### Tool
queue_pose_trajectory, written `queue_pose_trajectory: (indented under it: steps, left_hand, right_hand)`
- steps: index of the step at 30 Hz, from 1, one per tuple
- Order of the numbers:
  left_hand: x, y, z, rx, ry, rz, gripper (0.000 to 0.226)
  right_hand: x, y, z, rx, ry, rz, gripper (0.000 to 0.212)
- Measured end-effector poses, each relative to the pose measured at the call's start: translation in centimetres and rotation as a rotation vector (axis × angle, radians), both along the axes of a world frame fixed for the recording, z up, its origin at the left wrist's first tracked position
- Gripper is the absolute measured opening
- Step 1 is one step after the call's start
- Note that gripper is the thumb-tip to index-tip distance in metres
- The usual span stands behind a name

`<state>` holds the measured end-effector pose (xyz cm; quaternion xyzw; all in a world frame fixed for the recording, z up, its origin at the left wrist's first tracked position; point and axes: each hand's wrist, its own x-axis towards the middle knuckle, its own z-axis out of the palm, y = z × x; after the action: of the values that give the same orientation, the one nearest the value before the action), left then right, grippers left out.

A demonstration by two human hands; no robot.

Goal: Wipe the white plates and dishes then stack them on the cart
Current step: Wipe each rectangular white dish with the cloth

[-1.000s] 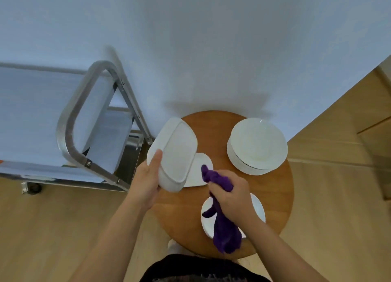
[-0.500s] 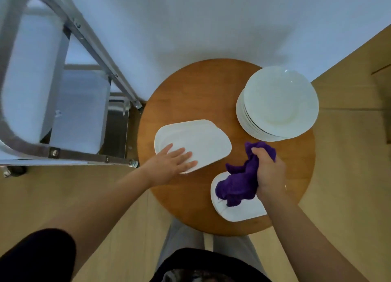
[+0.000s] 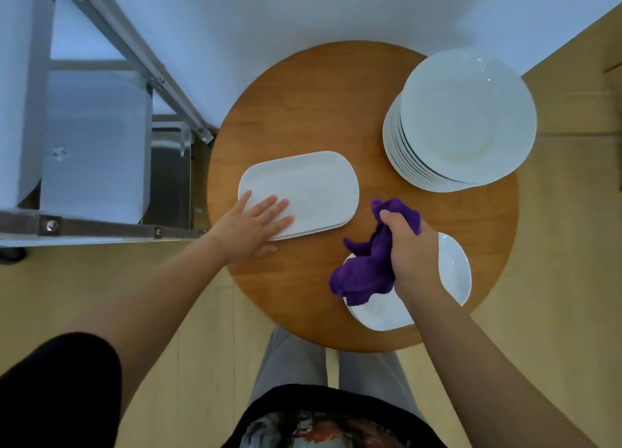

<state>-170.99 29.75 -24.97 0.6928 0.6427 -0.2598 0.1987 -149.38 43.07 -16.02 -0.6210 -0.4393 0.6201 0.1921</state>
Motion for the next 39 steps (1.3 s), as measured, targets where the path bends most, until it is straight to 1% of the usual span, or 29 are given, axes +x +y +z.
queue_pose_trajectory:
  steps: [2,4,6,7,8,10,11,12,13,15,17,20,24,26,28,30,31,33,34,36,37,38,39]
  left_hand:
    - [1.7,-0.4,0.7,0.05,-0.01,0.069,0.067]
    - [5.0,-0.8,1.7,0.198,-0.14,0.208,0.064]
    - [9.0,-1.2,2.8,0.398,-0.367,0.444,0.057]
    - [10.9,-1.2,3.2,0.459,-0.476,0.593,0.053]
    - [12.5,-1.2,3.4,0.469,-0.576,0.756,0.05]
    - [15.4,-1.1,3.4,0.339,-0.724,1.108,0.047]
    - [16.5,-0.9,3.1,0.247,-0.746,1.25,0.047]
    - [17.5,-0.5,2.9,0.163,-0.724,1.316,0.046]
    - [18.4,-0.1,2.6,0.087,-0.653,1.289,0.043]
    - [19.5,0.7,2.2,-0.011,-0.472,1.157,0.044]
    - [20.0,1.4,2.1,-0.011,-0.374,1.117,0.046]
    - [19.9,1.7,2.0,0.005,-0.364,1.137,0.042]
    - [19.4,1.7,2.1,-0.026,-0.355,1.2,0.043]
    - [19.4,1.7,2.5,0.02,-0.368,1.254,0.044]
    - [19.7,1.5,3.2,0.133,-0.388,1.328,0.045]
    - [20.1,1.2,3.8,0.281,-0.437,1.42,0.04]
    - [20.4,1.2,4.2,0.345,-0.497,1.48,0.034]
    - [21.2,1.6,5.0,0.455,-0.703,1.672,0.018]
    - [21.5,2.1,5.4,0.481,-0.797,1.786,0.016]
    - [21.8,3.1,5.7,0.46,-0.927,1.992,0.014]
    - [22.0,3.6,5.8,0.432,-0.996,2.08,0.01]
    - [22.1,4.1,6.1,0.408,-1.074,2.153,0.011]
    - [22.3,4.5,6.3,0.396,-1.142,2.202,0.023]
  right_hand:
    - [0.4,-0.2,-0.2,0.023,-0.011,0.056,0.013]
    - [1.2,-0.3,-0.2,0.009,0.003,0.089,0.001]
    - [2.2,-0.3,0.2,-0.005,0.009,0.139,0.025]
    - [2.9,-0.2,0.3,0.001,0.011,0.161,0.033]
    - [3.7,0.0,0.5,0.02,0.014,0.168,0.035]
    - [5.8,0.7,0.9,0.045,0.022,0.146,0.031]
    - [7.0,1.3,1.2,0.04,0.03,0.125,0.036]
    - [8.1,1.8,1.5,0.033,0.051,0.114,0.041]
    - [9.2,2.3,1.8,0.026,0.087,0.113,0.042]
    - [11.2,3.3,2.4,0.033,0.156,0.111,0.037]
    - [13.0,4.1,2.5,0.018,0.204,0.082,0.036]
    - [14.6,4.8,2.4,-0.011,0.201,0.069,0.047]
    - [15.8,5.6,2.1,0.001,0.167,0.053,0.047]
    - [16.4,5.9,2.0,-0.005,0.179,0.036,0.044]
    - [16.9,6.3,1.8,-0.011,0.203,-0.003,0.04]
    - [17.4,6.7,1.7,-0.023,0.222,-0.018,0.036]
    - [17.6,7.0,1.7,-0.033,0.218,-0.01,0.037]
    - [17.7,7.4,1.7,-0.054,0.197,0.031,0.045]
    - [17.8,7.7,1.5,-0.057,0.172,0.058,0.05]
    - [18.0,8.1,1.3,-0.038,0.085,0.111,0.058]
    - [18.0,8.1,1.2,-0.024,0.037,0.143,0.061]
    - [18.0,8.1,1.1,-0.013,-0.006,0.173,0.065]
    - [17.9,8.1,1.0,-0.012,-0.04,0.193,0.069]
